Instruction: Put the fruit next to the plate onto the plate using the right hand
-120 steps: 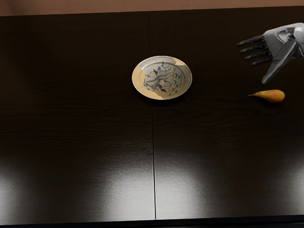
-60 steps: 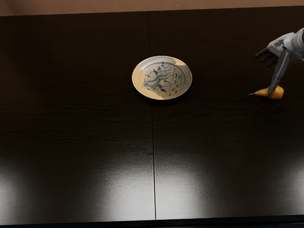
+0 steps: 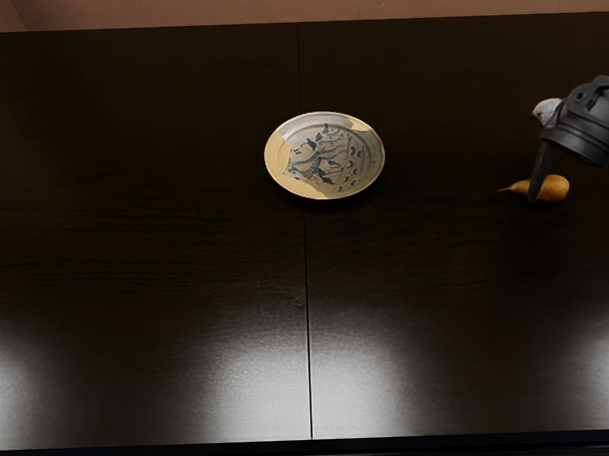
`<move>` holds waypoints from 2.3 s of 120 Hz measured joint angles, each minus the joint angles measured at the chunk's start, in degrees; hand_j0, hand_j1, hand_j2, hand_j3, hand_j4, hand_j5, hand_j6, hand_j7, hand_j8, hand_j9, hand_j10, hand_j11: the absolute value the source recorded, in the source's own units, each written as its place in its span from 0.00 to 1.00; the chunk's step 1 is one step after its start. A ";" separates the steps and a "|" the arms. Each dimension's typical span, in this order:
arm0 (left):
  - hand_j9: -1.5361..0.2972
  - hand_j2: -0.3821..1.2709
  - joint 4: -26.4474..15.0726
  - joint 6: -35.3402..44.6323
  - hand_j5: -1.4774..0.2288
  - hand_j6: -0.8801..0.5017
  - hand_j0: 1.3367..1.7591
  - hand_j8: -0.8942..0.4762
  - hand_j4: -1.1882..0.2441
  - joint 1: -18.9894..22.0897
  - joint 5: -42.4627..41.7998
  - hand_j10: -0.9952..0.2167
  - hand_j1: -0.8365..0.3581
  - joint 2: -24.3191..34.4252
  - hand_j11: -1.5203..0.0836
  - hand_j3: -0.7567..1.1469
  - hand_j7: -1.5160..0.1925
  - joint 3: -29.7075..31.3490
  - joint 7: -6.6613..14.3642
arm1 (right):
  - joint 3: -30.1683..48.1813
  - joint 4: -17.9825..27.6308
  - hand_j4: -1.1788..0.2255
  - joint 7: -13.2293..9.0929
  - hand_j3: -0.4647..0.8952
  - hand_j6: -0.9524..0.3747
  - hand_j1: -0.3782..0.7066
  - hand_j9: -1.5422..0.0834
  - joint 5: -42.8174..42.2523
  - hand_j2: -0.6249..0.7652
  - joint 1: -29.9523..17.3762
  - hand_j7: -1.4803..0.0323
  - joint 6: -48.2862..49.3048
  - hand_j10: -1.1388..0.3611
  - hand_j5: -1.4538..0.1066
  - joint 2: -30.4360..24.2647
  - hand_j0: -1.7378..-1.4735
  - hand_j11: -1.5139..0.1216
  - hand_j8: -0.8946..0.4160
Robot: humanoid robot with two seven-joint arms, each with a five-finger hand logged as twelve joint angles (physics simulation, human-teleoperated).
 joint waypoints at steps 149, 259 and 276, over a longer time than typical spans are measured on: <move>0.84 0.23 0.00 0.01 0.86 0.63 0.76 0.65 0.83 0.00 0.00 0.82 0.99 0.00 0.94 0.40 0.88 -0.01 0.00 | 3.63 -9.81 0.71 0.00 0.34 0.58 0.23 0.80 -4.19 0.42 -11.77 0.82 -7.14 0.64 0.78 4.03 0.30 0.78 0.54; 0.84 0.23 -0.01 0.02 0.86 0.63 0.76 0.65 0.83 0.00 0.00 0.82 0.99 0.00 0.94 0.40 0.88 0.00 0.00 | 3.84 -10.88 0.57 0.00 0.34 0.44 0.43 0.65 -3.74 0.40 -11.63 0.66 -6.76 0.51 0.62 5.61 0.30 0.63 0.40; 0.84 0.23 0.00 0.02 0.86 0.63 0.76 0.65 0.83 0.00 0.00 0.82 0.99 0.00 0.94 0.40 0.88 -0.01 0.00 | 4.35 -10.90 0.56 0.00 0.34 0.42 0.46 0.63 -3.73 0.39 -11.82 0.64 -6.76 0.49 0.60 5.72 0.30 0.61 0.38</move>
